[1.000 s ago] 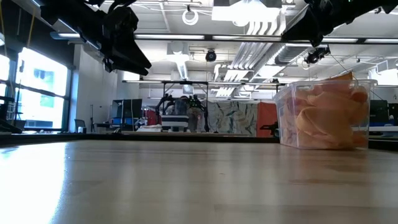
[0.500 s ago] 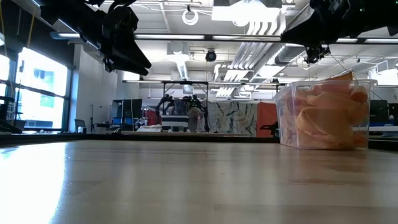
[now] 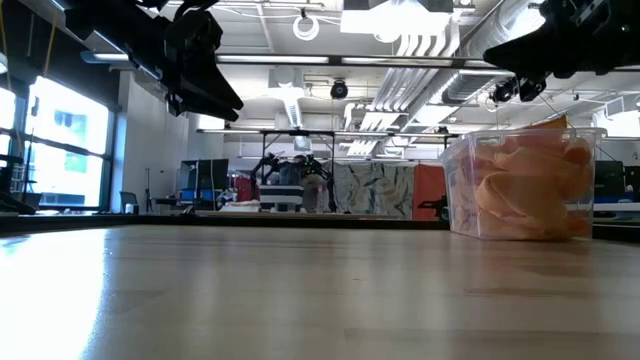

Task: Sort microfiber towel by color & place in baskets
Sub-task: Return to Home Position

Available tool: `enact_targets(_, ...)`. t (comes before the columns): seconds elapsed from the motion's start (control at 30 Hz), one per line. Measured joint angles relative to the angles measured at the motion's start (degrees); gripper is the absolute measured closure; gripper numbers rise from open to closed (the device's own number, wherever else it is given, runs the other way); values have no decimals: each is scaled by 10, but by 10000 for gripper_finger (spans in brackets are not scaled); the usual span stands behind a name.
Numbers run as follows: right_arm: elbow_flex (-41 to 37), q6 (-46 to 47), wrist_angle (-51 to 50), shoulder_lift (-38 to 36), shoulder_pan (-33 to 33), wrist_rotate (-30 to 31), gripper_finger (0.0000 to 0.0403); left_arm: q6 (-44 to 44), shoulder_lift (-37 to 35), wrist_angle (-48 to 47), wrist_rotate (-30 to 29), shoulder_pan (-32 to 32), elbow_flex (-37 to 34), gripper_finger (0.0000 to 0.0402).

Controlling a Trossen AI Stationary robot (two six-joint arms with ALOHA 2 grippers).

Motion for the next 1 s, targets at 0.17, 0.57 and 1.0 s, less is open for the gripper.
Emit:
enact_targets(0.17,-56,27,38,-57,0,-3,403,0,0,0,0,0,0,241)
enact_targets(0.57,-130,43,59,-145,0,-32,403,0,0,0,0,0,0,241)
enact_targets(1.0,-139,36,11,-171,0,-77,403,0,0,0,0,0,0,241)
